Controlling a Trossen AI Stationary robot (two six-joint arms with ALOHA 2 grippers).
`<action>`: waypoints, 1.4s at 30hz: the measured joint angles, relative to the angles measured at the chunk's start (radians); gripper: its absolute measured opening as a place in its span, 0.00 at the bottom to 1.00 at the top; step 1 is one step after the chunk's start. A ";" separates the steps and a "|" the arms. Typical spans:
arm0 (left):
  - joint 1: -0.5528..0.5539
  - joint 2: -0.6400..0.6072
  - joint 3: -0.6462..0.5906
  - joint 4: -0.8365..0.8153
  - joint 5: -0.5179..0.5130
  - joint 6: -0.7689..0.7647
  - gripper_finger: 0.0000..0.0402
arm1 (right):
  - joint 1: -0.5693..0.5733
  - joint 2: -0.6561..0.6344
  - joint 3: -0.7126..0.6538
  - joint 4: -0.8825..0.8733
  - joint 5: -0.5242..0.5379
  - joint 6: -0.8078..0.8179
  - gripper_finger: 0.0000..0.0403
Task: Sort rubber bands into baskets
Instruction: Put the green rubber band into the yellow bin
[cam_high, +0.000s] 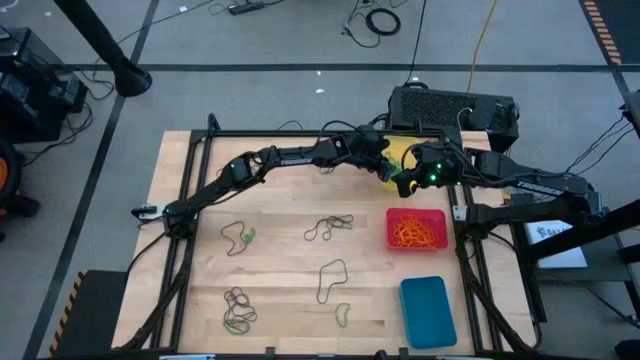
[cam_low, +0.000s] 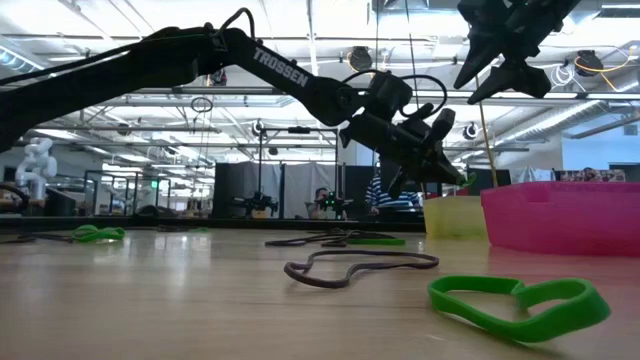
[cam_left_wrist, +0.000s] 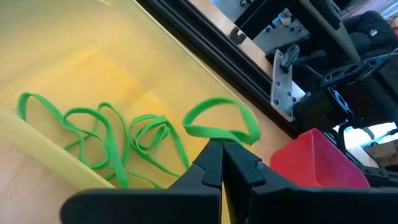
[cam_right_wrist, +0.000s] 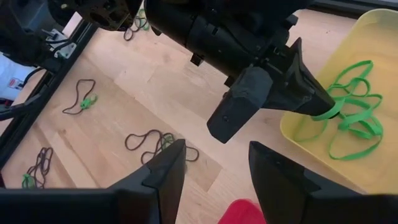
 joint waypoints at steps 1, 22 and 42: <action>0.000 0.000 0.000 0.000 0.000 0.001 0.00 | 0.001 0.000 0.000 0.000 0.000 0.000 0.42; 0.004 0.000 0.000 -0.066 0.090 -0.001 0.31 | 0.002 0.000 0.000 0.002 0.038 -0.024 0.42; 0.088 -0.201 0.023 -0.592 0.196 0.234 0.31 | 0.014 0.001 0.000 0.035 0.032 -0.056 0.42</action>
